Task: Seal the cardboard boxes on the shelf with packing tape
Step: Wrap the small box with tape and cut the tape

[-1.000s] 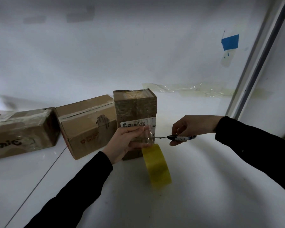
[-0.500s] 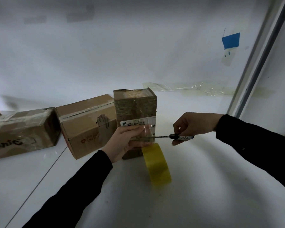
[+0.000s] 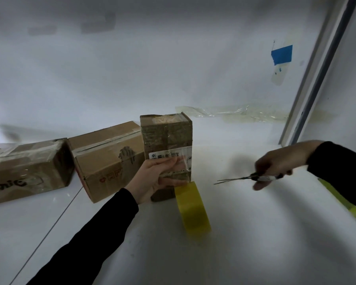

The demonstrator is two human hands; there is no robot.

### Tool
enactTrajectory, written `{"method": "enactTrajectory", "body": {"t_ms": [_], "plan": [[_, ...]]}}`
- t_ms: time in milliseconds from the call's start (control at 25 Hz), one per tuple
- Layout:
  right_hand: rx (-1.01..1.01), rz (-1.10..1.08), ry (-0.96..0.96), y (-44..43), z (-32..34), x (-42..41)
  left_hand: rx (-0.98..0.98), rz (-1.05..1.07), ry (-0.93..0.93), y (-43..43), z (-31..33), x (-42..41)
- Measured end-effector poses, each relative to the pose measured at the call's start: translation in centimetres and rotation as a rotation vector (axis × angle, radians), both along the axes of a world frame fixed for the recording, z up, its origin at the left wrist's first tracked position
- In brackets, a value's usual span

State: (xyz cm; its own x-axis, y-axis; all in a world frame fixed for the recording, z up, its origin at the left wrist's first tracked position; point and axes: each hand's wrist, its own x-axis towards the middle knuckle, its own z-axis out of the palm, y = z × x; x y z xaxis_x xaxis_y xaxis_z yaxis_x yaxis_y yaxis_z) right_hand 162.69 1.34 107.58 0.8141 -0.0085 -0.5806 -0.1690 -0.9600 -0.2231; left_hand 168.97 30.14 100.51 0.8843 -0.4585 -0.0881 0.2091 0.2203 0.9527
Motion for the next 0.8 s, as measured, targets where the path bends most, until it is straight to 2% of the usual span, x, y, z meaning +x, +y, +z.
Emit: {"method": "enactTrajectory", "body": {"t_ms": [80,160,280,360,400,440,480,520,560,640,680,800], "plan": [[-0.145,-0.092,-0.178,-2.2,-1.9,-1.2,-0.002,0.003,-0.001,-0.1,-0.2,0.1],[-0.178,-0.214,-0.294,-3.4,-6.0,-2.5,-0.014,0.006,-0.002,-0.2,-0.4,0.1],[-0.189,-0.328,-0.319,-2.7,-10.1,-4.7,-0.011,0.011,-0.016,-0.5,-0.4,0.0],[-0.254,-0.283,-0.635,-1.0,-9.9,-5.0,-0.002,0.004,-0.03,-0.6,-0.3,-0.2],[-0.144,-0.26,-0.85,0.6,-9.2,-4.8,0.002,-0.002,-0.04,-0.7,-0.2,-0.2],[0.088,-0.257,-0.971,2.8,-8.3,-4.5,0.005,-0.006,-0.049,-0.9,-0.1,-0.4],[0.348,-0.281,-0.954,5.3,-7.4,-4.2,0.006,-0.006,-0.058,-1.0,0.0,-0.5],[0.546,-0.289,-0.831,7.7,-6.5,-3.8,0.002,-0.004,-0.063,-1.1,0.0,-0.6],[0.66,-0.268,-0.687,9.5,-6.1,-3.4,-0.005,-0.002,-0.064,-1.1,0.1,-0.7],[0.774,-0.212,-0.488,11.4,-6.2,-2.4,-0.006,0.001,-0.075,-1.1,0.2,-0.9],[0.827,-0.211,-0.454,11.7,-6.4,-2.1,0.01,0.005,-0.087,-1.1,0.2,-0.9],[0.967,-0.273,-0.489,11.7,-6.9,-1.4,0.061,0.002,-0.111,-1.1,0.2,-0.9]]}}
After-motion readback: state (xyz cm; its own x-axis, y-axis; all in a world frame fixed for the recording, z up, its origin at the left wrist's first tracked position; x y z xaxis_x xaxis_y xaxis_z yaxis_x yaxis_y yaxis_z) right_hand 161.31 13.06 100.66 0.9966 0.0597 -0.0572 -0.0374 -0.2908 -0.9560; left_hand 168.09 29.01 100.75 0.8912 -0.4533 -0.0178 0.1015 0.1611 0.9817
